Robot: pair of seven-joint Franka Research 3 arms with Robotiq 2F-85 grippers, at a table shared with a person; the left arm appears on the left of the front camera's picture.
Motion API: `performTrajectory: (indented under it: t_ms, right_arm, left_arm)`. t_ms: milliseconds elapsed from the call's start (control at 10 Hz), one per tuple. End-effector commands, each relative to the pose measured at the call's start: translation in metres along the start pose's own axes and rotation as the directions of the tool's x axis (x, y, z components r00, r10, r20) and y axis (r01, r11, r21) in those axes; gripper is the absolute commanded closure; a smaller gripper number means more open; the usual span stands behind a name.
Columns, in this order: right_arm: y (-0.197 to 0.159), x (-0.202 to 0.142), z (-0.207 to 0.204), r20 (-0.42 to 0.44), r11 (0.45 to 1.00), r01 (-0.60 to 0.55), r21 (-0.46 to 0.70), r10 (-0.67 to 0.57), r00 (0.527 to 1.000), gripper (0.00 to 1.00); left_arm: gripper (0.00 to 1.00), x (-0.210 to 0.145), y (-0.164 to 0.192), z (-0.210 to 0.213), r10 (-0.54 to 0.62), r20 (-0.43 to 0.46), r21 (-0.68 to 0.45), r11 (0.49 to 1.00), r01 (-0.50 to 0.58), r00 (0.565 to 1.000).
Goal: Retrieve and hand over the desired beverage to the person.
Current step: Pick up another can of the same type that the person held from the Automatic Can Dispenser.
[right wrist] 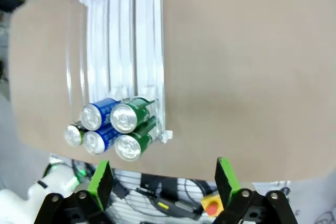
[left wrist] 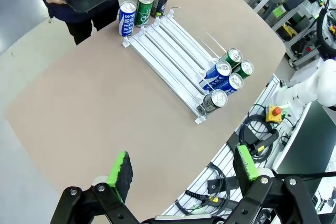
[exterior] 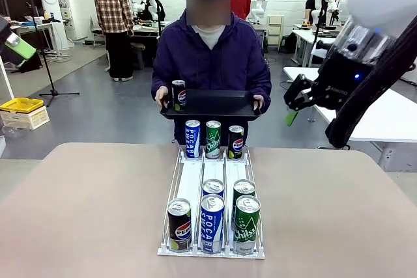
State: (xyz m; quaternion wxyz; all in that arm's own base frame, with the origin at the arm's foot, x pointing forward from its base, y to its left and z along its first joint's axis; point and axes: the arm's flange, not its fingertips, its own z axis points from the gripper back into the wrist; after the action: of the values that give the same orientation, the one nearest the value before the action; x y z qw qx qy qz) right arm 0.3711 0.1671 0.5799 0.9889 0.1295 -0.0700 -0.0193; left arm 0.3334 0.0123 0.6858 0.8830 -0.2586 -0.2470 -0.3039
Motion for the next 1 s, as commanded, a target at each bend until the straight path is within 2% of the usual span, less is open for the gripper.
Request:
performTrajectory:
  t_ms: [0,600,700,900]
  right_arm:
    - [-0.004,0.0,0.01,0.022,0.999,0.033,0.032,-0.033,0.999,0.0]
    - [-0.007,0.0,0.011,0.021,1.0,0.019,0.017,-0.019,1.0,0.0]
    - [0.026,-0.017,-0.018,-0.005,0.993,-0.039,-0.112,0.039,0.999,0.0]
    - [0.074,-0.036,-0.067,-0.116,0.97,-0.018,-0.243,-0.011,0.993,0.0]
  left_arm:
    - [0.0,-0.002,-0.001,0.001,0.005,-0.01,0.007,1.0,-0.005,1.0]
    - [0.0,-0.002,-0.001,0.001,0.005,-0.01,0.007,1.0,-0.005,1.0]
    - [0.0,-0.002,-0.001,0.001,0.005,-0.01,0.007,1.0,-0.005,1.0]
    - [0.0,-0.002,-0.001,0.001,0.005,-0.01,0.007,1.0,-0.005,1.0]
